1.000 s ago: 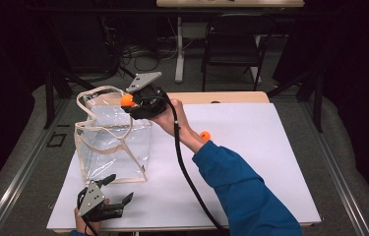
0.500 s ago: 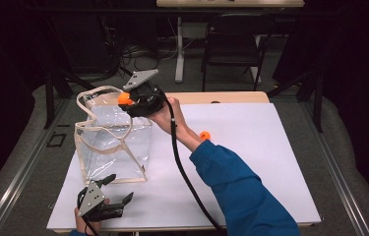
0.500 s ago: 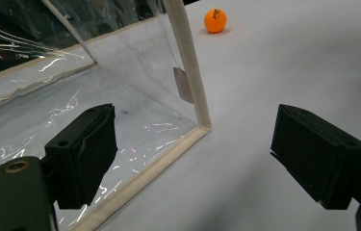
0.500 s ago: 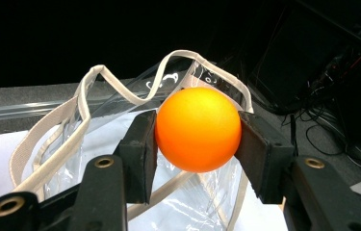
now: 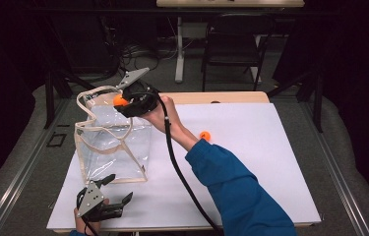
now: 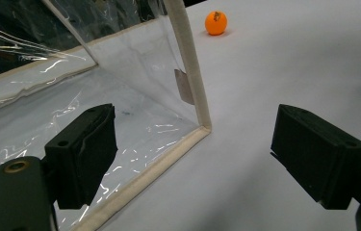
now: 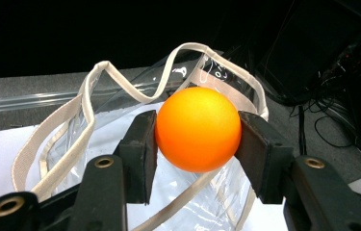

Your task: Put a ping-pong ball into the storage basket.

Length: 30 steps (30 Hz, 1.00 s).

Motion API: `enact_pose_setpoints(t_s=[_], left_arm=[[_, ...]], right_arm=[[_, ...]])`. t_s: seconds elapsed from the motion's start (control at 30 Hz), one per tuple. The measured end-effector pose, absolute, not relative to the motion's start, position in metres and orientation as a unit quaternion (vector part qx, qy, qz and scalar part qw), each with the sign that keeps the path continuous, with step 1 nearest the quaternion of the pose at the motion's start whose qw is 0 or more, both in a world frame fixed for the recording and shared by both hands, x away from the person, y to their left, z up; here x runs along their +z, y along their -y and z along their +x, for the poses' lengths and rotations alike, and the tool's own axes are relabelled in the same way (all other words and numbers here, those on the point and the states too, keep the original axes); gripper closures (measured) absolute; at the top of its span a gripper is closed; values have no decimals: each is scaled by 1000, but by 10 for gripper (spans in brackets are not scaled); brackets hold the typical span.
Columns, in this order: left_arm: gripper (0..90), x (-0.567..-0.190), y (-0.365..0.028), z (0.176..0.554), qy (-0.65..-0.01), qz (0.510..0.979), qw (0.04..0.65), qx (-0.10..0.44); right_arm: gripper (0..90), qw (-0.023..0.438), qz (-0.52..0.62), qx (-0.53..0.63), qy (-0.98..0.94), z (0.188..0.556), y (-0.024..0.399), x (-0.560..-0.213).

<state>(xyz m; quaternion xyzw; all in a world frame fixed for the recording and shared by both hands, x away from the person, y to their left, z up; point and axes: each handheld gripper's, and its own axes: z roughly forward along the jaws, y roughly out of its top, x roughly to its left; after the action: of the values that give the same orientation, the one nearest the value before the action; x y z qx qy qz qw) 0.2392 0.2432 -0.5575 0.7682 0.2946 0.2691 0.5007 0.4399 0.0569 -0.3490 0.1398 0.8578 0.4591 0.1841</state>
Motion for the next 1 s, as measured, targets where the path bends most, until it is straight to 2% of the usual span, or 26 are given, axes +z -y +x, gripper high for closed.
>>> enact_pose_setpoints(t_s=[1.0], left_arm=[[160, -558, -243, 240, -297, 767, 501, 270]], right_arm=[[507, 167, 128, 413, -886, 436, -77, -354]])
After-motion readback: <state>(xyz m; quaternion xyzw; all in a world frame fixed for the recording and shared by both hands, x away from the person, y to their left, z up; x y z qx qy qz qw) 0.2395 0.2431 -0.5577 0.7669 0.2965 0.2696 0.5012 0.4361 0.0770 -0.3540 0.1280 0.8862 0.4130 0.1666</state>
